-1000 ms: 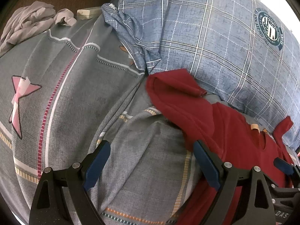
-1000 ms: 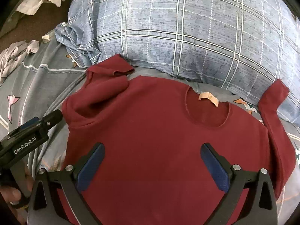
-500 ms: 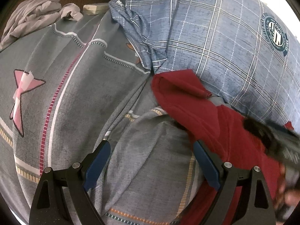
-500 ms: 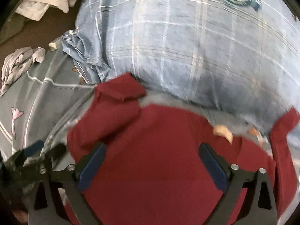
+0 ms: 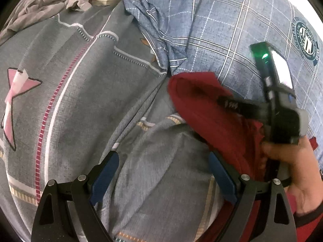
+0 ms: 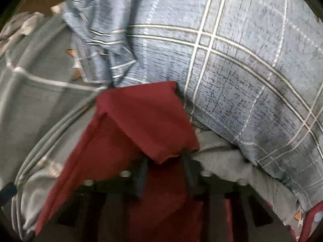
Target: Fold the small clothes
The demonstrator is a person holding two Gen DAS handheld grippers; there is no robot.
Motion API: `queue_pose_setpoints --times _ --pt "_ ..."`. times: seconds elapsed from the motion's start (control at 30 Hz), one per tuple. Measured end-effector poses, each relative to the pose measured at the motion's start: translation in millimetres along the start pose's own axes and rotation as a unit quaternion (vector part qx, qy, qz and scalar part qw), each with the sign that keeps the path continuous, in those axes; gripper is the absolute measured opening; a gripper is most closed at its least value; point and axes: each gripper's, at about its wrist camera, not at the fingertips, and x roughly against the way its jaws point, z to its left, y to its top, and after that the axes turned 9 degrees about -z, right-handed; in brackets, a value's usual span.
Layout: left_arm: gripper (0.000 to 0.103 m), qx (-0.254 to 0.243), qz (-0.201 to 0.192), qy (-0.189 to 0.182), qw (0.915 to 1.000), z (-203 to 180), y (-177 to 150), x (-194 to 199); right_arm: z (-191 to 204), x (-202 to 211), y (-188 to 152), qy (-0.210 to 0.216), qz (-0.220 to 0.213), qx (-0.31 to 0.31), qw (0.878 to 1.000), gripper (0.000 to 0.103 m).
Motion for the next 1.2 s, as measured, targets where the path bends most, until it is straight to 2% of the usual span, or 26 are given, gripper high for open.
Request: queue_pose_setpoints --times 0.03,0.1,0.2,0.3,0.4,0.47,0.53,0.6,0.67,0.83,0.93,1.0,1.1,1.13,1.17,1.2 --pt "0.09 0.0 -0.003 0.002 1.0 0 0 0 -3 1 2 0.002 -0.005 -0.01 1.0 0.014" --pt "0.09 0.002 -0.006 0.007 1.0 3 1 1 -10 10 8 0.011 -0.015 -0.037 0.999 0.012" --pt "0.09 0.015 -0.009 0.01 0.9998 7 2 3 -22 51 14 0.026 -0.052 -0.067 0.996 0.011" --pt "0.09 0.026 -0.014 0.013 0.9995 9 3 8 -41 123 14 0.041 -0.112 -0.087 0.989 0.011" --pt "0.09 0.027 -0.023 0.013 0.9993 8 2 15 -68 195 0 0.038 -0.161 -0.101 0.981 0.011" --pt "0.09 0.019 -0.026 0.012 0.9994 5 0 18 -88 235 -16 0.028 -0.18 -0.106 0.978 0.011" --pt "0.09 0.01 -0.027 0.013 0.9995 2 -4 22 -108 267 -34 0.001 -0.188 -0.108 0.976 0.011" --pt "0.09 0.001 -0.028 0.013 0.9995 -2 -6 23 -129 291 -61 -0.026 -0.182 -0.118 0.976 0.011" --pt "0.09 -0.006 -0.03 0.013 0.9994 -6 -7 25 -150 301 -94 -0.059 -0.157 -0.13 0.977 0.011" --pt "0.09 -0.035 -0.034 0.008 0.9988 -12 -10 27 -181 277 -176 -0.118 -0.055 -0.158 0.979 0.01" --pt "0.09 -0.041 -0.033 0.015 0.9985 -14 -11 25 -191 266 -207 -0.145 -0.022 -0.159 0.976 0.01" --pt "0.09 -0.04 -0.028 0.014 0.9987 -15 -11 23 -200 266 -217 -0.149 -0.012 -0.17 0.974 0.01" --pt "0.09 -0.041 -0.03 0.007 0.9987 -18 -10 24 -209 271 -222 -0.156 -0.014 -0.194 0.968 0.017" --pt "0.09 -0.041 -0.035 0.002 0.9985 -19 -10 26 -210 274 -219 -0.149 -0.023 -0.205 0.967 0.024" --pt "0.09 -0.043 -0.042 -0.002 0.9982 -21 -10 29 -212 276 -213 -0.134 -0.037 -0.216 0.966 0.038" --pt "0.09 -0.048 -0.051 -0.005 0.9975 -23 -10 32 -211 279 -211 -0.124 -0.046 -0.217 0.967 0.048"
